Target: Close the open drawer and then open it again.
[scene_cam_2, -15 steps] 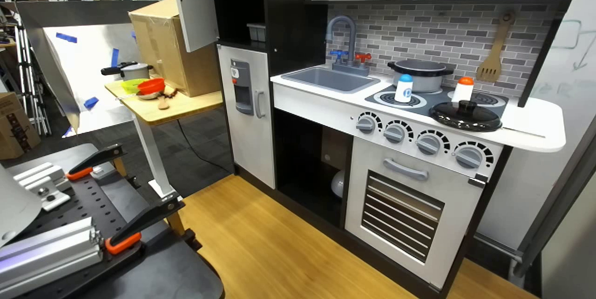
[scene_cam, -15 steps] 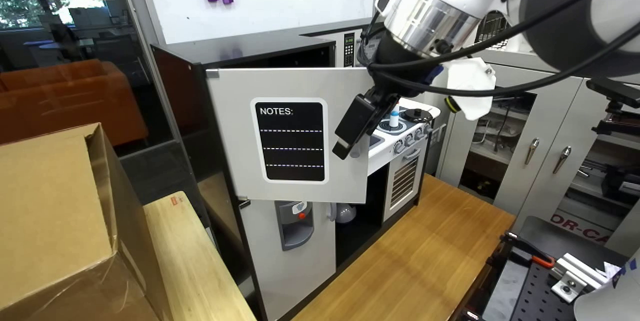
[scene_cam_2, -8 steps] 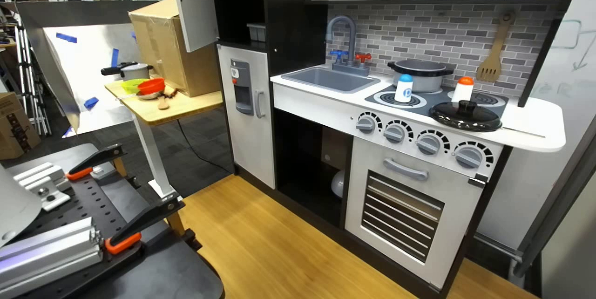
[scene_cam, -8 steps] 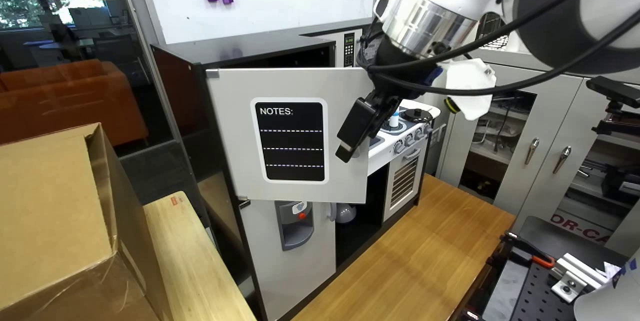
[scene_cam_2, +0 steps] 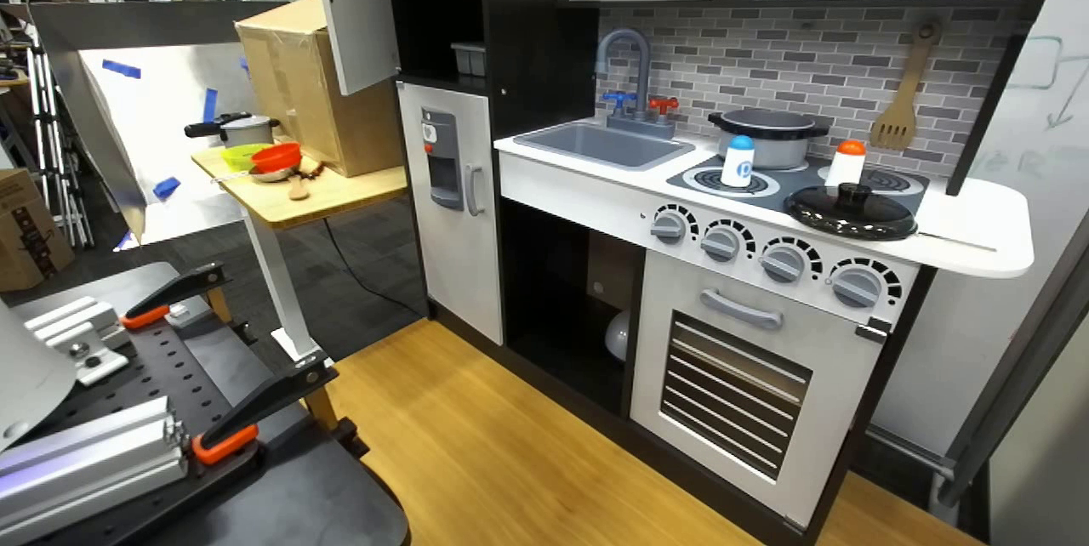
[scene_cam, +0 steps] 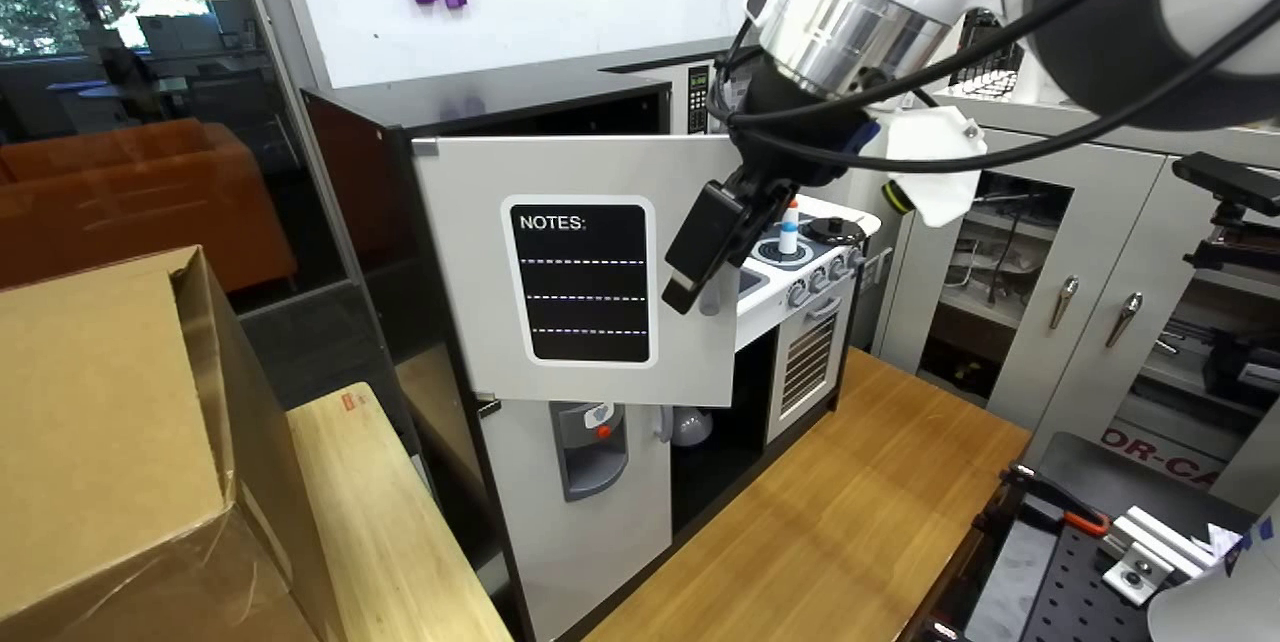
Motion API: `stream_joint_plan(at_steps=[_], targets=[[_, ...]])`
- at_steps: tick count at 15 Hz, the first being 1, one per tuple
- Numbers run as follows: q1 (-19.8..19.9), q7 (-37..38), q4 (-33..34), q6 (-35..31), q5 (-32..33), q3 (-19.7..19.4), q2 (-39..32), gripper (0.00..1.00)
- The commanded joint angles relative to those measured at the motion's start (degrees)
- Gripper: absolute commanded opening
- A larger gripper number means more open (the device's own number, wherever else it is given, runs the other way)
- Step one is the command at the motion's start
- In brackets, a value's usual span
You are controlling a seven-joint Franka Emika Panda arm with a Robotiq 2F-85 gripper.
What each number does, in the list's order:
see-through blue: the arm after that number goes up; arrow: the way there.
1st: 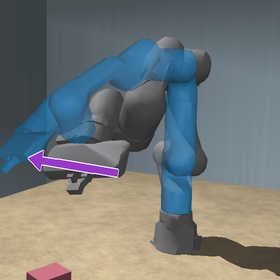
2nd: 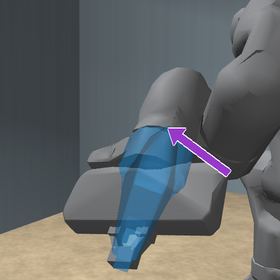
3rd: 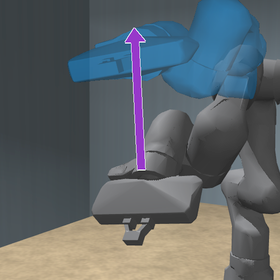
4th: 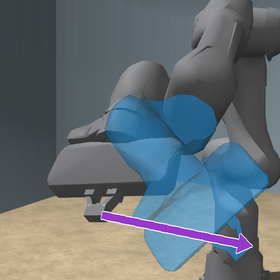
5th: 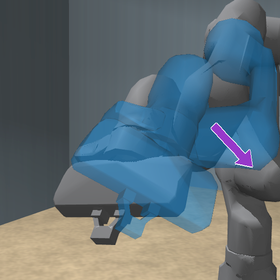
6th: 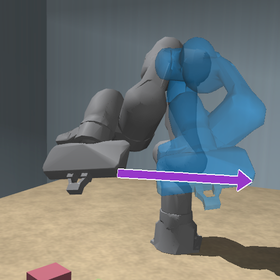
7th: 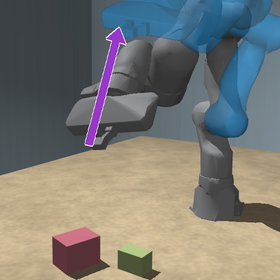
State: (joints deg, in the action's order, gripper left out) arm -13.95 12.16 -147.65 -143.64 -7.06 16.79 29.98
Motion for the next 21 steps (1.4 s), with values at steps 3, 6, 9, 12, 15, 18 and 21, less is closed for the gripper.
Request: stream_joint_plan(at_steps=[3,6,9,12,15,18,21], targets=[[-0.3,-0.2,2.2,0.1,0.2,-0.4,-2.6,0.75],[-0.2,0.1,2.9,0.2,0.2,-0.4,-3.2,0.62],[-0.3,0.4,3.0,1.3,0.1,-0.6,-3.2,0.42],[-0.2,0.5,2.8,2.3,-0.1,-0.9,-2.9,0.21],[-0.2,0.3,2.5,3.1,-0.3,-1.4,-2.2,0.02],[-0.2,0.2,2.1,3.3,-0.5,-1.8,-1.5,0.03],[0.1,0.4,1.7,3.4,-0.3,-1.9,-0.8,0.03]])
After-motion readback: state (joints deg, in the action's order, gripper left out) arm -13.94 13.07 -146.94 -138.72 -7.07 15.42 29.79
